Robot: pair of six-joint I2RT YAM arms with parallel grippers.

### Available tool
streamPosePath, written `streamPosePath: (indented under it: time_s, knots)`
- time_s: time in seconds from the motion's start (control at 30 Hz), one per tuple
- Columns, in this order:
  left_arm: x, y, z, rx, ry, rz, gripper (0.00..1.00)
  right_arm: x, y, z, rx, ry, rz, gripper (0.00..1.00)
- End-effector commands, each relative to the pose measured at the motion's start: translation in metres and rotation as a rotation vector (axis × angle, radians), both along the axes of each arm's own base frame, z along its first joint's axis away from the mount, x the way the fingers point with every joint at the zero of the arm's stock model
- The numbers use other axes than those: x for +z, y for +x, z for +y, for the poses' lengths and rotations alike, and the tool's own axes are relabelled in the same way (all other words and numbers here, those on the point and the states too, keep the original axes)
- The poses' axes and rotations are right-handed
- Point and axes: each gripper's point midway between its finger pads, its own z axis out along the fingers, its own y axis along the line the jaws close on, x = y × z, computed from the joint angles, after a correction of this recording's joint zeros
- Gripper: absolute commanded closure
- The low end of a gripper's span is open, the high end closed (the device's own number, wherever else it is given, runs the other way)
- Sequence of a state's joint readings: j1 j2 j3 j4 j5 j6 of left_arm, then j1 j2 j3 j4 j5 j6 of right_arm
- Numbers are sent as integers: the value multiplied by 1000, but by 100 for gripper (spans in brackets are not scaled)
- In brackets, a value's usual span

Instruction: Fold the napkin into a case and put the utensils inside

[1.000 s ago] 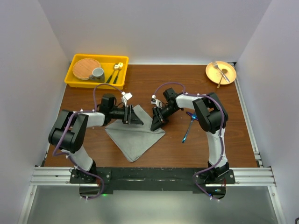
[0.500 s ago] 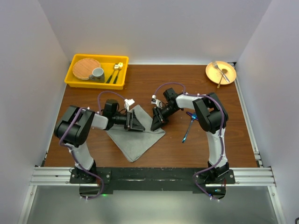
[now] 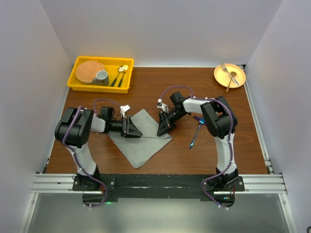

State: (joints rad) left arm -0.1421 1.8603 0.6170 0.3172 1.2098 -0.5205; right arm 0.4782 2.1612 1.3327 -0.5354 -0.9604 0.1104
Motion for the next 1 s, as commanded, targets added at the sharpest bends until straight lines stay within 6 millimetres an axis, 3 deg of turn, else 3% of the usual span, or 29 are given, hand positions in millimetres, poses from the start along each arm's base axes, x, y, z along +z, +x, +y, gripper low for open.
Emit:
streamPosePath:
  time_s: [0.0, 0.27, 0.77, 0.97]
  knots:
    - [-19, -1, 23, 35, 54, 6, 39, -50, -5, -31, 30, -188, -40, 72]
    - [-16, -3, 47, 55, 17, 39, 40, -51, -6, -34, 33, -195, -40, 72]
    - [-15, 17, 88, 159, 22, 31, 43, -48, -2, -35, 59, -178, -71, 73]
    - [15, 26, 85, 116, -3, -93, 51, -29, 2, -26, 53, -124, -75, 72]
